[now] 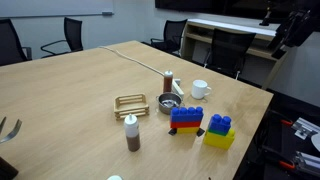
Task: Stack the blocks on the table
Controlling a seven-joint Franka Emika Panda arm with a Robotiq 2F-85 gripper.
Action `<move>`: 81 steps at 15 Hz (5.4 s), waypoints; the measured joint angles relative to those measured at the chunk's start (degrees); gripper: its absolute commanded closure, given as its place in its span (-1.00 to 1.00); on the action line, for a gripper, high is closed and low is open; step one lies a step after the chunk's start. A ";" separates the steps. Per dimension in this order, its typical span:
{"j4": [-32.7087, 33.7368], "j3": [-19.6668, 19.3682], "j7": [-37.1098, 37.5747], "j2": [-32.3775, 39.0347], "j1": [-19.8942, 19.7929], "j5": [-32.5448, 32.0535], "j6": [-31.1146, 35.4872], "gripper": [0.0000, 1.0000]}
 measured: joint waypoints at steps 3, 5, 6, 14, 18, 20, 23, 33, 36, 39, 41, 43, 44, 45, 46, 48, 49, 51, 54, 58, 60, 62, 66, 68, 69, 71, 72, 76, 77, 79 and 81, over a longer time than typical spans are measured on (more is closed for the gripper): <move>0.00 0.00 0.00 0.00 0.00 0.00 0.00 -1.00; 0.00 0.00 0.00 0.02 0.00 0.00 0.00 -1.00; 0.00 0.00 0.00 0.09 0.00 0.00 0.00 -1.00; 0.03 0.06 -0.24 7.97 2.76 0.01 3.02 -1.00; 0.23 0.66 -0.59 16.13 5.68 0.04 8.20 -1.00; 0.65 1.45 -0.59 20.92 7.00 0.09 10.78 -1.00; 1.78 2.41 -0.59 25.74 7.54 0.08 12.78 -1.00; 2.20 2.41 -0.54 26.73 7.54 0.24 14.31 -1.00; 2.19 2.46 -0.81 30.20 7.58 0.24 18.81 -1.00; 2.47 2.42 -2.08 36.28 7.54 0.24 24.34 -1.00; 3.40 2.34 -4.01 41.08 7.50 0.25 27.83 -1.00; 5.00 2.34 -5.80 45.43 7.47 0.25 29.97 -1.00; 5.86 2.35 -6.43 47.29 7.45 0.26 30.45 -1.00; 6.67 2.37 -7.05 48.91 7.44 0.34 30.48 -1.00; 7.33 2.42 -7.73 50.26 7.43 0.58 30.48 -1.00; 8.25 2.56 -9.71 52.45 7.41 2.07 30.48 -1.00; 8.66 2.69 -11.07 53.35 7.38 3.23 30.48 -1.00; 9.46 3.16 -13.47 54.99 7.14 5.33 30.46 -1.00; 10.26 3.79 -14.66 56.75 6.43 5.84 30.46 -1.00; 10.92 4.16 -14.74 57.95 5.61 5.83 30.46 -0.43; 11.02 4.16 -14.74 58.07 5.40 5.71 30.49 -0.15; 11.04 4.16 -14.74 58.07 5.36 5.65 30.50 0.14; 11.06 4.16 -14.73 58.07 5.33 5.64 30.50 0.69; 11.10 4.16 -14.72 58.07 5.28 5.64 30.51 0.63; 11.11 4.16 -14.72 58.07 5.22 5.64 30.50 0.62; 11.11 4.16 -14.37 58.03 5.00 5.60 30.28 0.65; 11.11 4.16 -14.04 57.97 4.87 5.59 30.05 0.74; 11.14 4.16 -11.85 57.19 4.61 4.55 28.44 0.79; 11.16 4.16 -11.24 56.64 4.60 4.16 27.64 0.79; 11.18 4.15 -10.51 54.99 4.57 3.70 26.09 0.79; 11.23 4.14 -10.32 52.53 4.44 3.67 23.79 0.79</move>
